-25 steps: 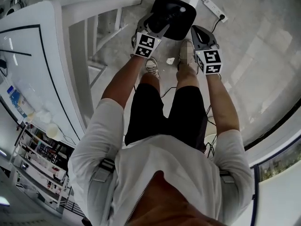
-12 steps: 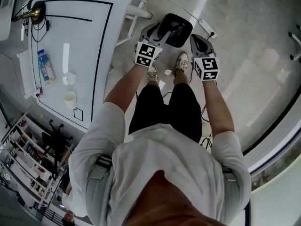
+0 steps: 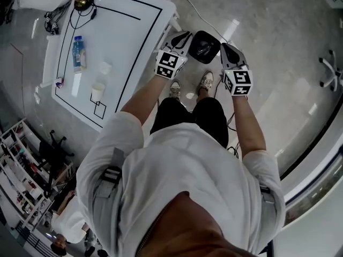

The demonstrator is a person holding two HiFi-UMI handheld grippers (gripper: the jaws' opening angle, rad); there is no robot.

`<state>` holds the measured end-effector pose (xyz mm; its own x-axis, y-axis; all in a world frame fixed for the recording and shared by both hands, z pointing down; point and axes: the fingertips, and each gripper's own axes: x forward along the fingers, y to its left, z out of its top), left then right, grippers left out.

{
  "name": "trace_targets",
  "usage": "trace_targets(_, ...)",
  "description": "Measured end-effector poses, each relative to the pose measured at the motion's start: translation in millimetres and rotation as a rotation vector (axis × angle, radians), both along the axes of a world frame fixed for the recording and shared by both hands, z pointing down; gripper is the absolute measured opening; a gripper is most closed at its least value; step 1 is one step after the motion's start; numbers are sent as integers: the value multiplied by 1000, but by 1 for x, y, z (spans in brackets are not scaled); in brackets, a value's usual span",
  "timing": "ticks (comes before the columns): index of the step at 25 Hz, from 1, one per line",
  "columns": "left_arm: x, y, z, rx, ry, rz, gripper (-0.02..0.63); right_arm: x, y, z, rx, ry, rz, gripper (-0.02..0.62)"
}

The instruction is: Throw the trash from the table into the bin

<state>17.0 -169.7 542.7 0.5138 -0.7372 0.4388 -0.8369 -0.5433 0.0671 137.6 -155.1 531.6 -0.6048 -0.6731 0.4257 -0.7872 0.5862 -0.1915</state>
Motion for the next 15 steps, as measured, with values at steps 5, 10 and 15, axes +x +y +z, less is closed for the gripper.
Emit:
trace_targets(5,-24,6,-57,30,40,-83,18,-10,8,-51,45,-16,-11,-8)
trace_targets(10,-40,9,-99,89,63,-117,11,-21,9,-89,104,-20,-39,-8)
trace_targets(15,-44,14,-125,134,72,-123,9,-30,10,-120,168,-25,-75,-8)
